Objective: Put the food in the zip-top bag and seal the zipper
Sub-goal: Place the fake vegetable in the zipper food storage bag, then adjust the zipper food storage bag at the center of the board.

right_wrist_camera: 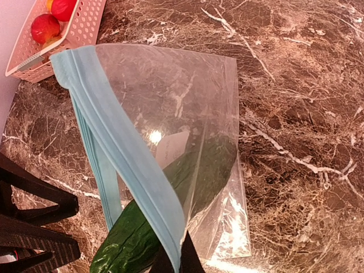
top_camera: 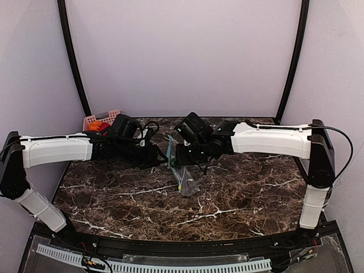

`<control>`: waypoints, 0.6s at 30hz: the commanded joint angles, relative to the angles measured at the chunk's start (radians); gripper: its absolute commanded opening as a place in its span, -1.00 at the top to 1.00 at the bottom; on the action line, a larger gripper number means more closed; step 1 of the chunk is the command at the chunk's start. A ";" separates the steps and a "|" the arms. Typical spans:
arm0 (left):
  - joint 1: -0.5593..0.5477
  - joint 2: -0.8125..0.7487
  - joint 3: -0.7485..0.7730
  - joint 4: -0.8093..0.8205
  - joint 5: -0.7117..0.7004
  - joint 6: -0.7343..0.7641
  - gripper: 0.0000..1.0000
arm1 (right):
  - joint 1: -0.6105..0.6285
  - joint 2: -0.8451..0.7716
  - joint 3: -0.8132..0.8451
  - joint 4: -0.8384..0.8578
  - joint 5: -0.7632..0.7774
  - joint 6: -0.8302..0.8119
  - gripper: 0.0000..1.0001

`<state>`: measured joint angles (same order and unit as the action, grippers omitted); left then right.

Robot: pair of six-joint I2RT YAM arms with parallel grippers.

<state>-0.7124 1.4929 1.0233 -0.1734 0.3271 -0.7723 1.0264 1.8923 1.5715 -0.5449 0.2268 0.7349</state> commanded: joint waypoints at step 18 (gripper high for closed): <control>-0.005 0.117 0.046 0.115 0.051 -0.049 0.67 | -0.006 -0.019 -0.005 0.026 -0.017 -0.007 1.00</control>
<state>-0.7124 1.6028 1.0328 -0.0933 0.3618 -0.8078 1.0264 1.8923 1.5684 -0.5446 0.2150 0.7341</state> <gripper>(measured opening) 0.154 0.004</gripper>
